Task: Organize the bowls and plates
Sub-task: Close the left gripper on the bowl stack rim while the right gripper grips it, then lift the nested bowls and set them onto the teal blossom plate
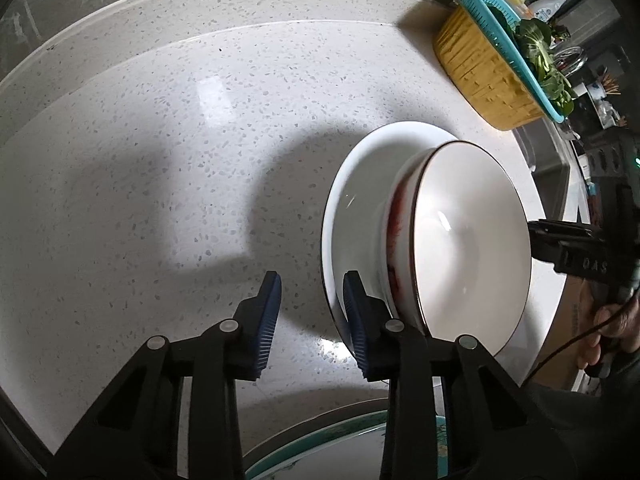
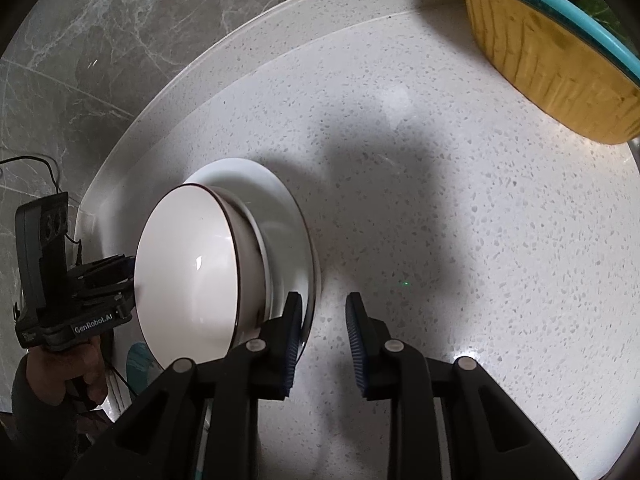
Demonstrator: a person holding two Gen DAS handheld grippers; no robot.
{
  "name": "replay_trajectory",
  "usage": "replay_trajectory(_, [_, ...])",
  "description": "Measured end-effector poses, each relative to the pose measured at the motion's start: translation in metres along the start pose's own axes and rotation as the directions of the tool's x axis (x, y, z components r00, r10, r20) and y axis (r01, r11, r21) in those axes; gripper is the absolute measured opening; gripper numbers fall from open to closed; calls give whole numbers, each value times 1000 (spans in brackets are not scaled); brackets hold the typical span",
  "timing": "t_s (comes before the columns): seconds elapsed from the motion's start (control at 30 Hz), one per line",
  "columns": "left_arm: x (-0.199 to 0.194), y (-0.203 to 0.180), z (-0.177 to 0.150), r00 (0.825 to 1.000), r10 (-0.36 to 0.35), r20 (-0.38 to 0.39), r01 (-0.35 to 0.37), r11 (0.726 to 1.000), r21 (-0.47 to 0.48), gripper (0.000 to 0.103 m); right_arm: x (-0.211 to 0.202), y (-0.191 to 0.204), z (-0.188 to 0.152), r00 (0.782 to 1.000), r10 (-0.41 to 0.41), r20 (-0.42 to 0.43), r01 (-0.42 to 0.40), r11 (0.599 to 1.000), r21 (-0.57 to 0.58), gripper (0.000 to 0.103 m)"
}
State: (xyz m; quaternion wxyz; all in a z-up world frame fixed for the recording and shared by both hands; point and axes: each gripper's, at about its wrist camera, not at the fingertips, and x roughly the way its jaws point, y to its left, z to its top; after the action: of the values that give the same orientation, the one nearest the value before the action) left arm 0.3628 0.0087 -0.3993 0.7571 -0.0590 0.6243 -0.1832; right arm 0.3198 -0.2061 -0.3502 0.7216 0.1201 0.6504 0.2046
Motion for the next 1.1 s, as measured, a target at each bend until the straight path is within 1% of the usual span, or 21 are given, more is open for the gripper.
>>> replay_trajectory(0.07, [4, -6, 1, 1000, 12, -13, -12, 1000, 15, 28, 7, -4, 3, 999, 20, -27, -19, 1000, 20, 28])
replay_trajectory(0.1, [7, -9, 1, 1000, 13, -24, -13, 1000, 28, 26, 12, -2, 4, 999, 13, -42, -12, 1000, 12, 28])
replay_trajectory(0.17, [13, -17, 1, 1000, 15, -23, -14, 999, 42, 19, 17, 2, 3, 999, 12, -33, -11, 1000, 6, 23])
replay_trajectory(0.2, [15, -19, 1, 1000, 7, -27, -5, 999, 41, 19, 18, 5, 3, 999, 24, -23, -24, 1000, 4, 18])
replay_trajectory(0.27, [21, -22, 0, 999, 4, -35, -3, 999, 41, 19, 19, 7, 3, 1000, 13, -7, -13, 1000, -1, 18])
replay_trajectory(0.4, [30, -27, 0, 1000, -2, -30, 3, 1000, 28, 19, 26, 7, 2, 1000, 18, -14, -18, 1000, -13, 16])
replay_trajectory(0.53, [30, -25, 0, 1000, -9, -21, 10, 1000, 15, 19, 28, 13, 3, 1000, 1, 18, -1, 1000, -31, 14])
replay_trajectory(0.6, [30, -26, 0, 1000, 3, -15, -2, 1000, 18, 18, 29, 15, 3, 1000, -8, 29, 9, 999, -42, 14])
replay_trajectory(0.63, [30, -28, 0, 1000, 25, -14, -24, 999, 32, 16, 29, 17, 3, 999, -20, 34, 22, 998, -54, 14])
replay_trajectory(0.77, [28, -35, 3, 996, 88, -17, -87, 993, 82, 16, 30, 22, 2, 997, -44, 58, 49, 996, -80, 14])
replay_trajectory(1.03, [27, -42, 6, 996, 87, 1, -87, 994, 65, 16, 26, 21, -1, 995, -63, 76, 70, 994, -87, 13])
replay_trajectory(1.1, [19, -41, 3, 996, 85, 11, -86, 994, 65, 16, 24, 20, 0, 995, -61, 76, 67, 994, -82, 13])
